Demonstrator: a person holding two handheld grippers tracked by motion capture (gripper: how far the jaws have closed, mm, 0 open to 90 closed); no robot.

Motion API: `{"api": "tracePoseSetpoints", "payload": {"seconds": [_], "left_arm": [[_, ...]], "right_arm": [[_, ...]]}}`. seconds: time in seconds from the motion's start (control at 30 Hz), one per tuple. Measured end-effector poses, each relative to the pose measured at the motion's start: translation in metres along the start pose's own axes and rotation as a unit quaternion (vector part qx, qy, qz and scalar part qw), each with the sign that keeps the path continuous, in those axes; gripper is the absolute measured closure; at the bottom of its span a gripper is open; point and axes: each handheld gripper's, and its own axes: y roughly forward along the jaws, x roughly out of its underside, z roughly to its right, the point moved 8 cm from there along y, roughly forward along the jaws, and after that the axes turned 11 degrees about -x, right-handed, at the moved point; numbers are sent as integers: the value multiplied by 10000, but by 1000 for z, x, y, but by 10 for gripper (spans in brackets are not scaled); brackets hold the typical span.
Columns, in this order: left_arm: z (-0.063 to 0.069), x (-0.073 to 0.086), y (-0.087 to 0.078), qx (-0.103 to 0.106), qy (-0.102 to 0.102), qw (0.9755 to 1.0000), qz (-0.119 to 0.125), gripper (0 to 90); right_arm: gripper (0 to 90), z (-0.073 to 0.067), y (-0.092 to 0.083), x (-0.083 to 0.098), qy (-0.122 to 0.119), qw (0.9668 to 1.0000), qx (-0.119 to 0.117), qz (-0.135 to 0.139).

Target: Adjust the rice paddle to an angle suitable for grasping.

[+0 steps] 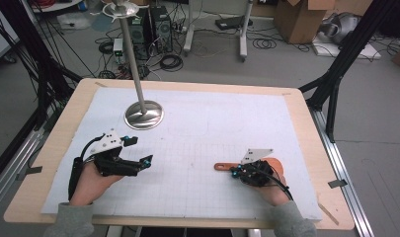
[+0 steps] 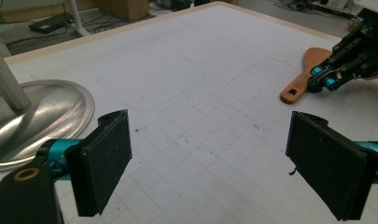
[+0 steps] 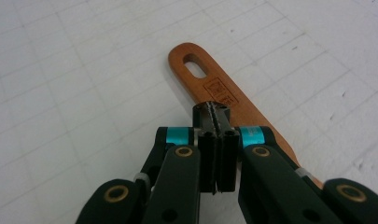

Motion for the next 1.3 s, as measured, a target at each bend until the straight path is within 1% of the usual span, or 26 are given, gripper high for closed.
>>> {"api": "tracePoseSetpoints", "payload": {"seconds": [0.03,0.1,0.17,0.27,0.33,0.37,0.4,0.47,0.53,0.6,0.73,0.8,0.87,1.07,1.1,1.23,1.3], "left_arm": [[-1,0,-1,-5,29,10000,-9,146],[-1,1,-2,-7,-13,10000,6,147],[-2,0,-3,-20,5,10000,14,148],[-4,1,-6,-48,-30,10000,27,148],[-5,2,-8,-69,-18,10000,25,149],[-5,2,-9,-76,-51,10000,28,149],[-6,2,-9,-86,-26,10000,25,149],[-6,3,-11,-95,-38,9999,24,150],[-7,4,-12,-119,-40,9999,16,150],[-8,5,-13,-123,-22,9999,-4,150],[-9,6,-15,-163,-49,9999,7,151],[-10,6,-16,-172,-43,9998,8,151],[-10,6,-17,-180,-65,9998,13,152],[-14,7,-19,-187,-86,9998,31,152],[-14,6,-19,-185,-98,9998,39,152],[-15,6,-19,-174,-95,9998,43,152],[-14,6,-18,-169,-92,9998,47,152]], "right_arm": [[900,2,1,-1,35,10000,-20,5],[900,9,4,-6,100,9999,-30,22],[900,13,6,-9,166,9998,-62,-11],[900,19,9,-13,161,9998,-70,-75],[900,22,10,-16,185,9998,-69,-100],[900,24,11,-17,188,9997,-86,-107],[900,25,11,-17,217,9996,-122,-118],[900,29,12,-19,217,9996,-136,-120],[900,32,13,-21,235,9996,-106,-145],[900,35,14,-23,254,9995,-110,-146],[900,42,16,-26,282,9993,-130,-185],[900,44,16,-27,317,9991,-226,-170],[900,47,16,-28,344,9989,-255,-173],[900,56,19,-32,305,9992,-151,-214],[900,57,19,-33,358,9990,-154,-206],[900,63,20,-34,353,9992,-112,-169],[900,66,20,-35,402,9991,-82,-145]]}}
